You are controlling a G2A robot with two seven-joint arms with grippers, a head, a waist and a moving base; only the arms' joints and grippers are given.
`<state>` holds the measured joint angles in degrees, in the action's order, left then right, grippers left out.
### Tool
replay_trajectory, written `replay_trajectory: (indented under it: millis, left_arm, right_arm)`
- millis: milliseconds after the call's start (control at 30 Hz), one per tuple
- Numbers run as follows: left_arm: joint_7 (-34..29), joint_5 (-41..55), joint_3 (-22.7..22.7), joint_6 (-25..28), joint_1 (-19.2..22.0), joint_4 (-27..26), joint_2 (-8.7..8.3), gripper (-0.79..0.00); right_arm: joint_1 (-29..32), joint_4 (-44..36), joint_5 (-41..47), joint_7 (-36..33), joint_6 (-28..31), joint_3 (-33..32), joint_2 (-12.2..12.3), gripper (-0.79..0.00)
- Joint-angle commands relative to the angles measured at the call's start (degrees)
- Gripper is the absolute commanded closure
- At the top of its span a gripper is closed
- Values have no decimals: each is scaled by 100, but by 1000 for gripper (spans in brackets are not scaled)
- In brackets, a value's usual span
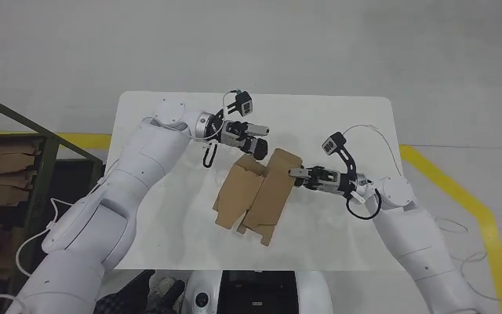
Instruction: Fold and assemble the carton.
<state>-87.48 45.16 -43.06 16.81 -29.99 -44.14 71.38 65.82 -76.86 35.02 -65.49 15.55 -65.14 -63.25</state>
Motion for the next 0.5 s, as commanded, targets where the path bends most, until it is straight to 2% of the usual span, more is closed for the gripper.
replay_trajectory:
  millis: [0,267,467]
  left_arm:
    - [13,-18,-106,13,-33,32,-39,-785]
    - [74,-98,-439,74,-187,139,-162,-785]
    - [62,31,-549,62,-412,111,-168,-785]
  right_arm:
    - [69,7,23,269,-22,-132,15,0]
    - [514,-254,141,1301,-28,-633,67,0]
    - [786,-402,178,2129,60,-835,54,0]
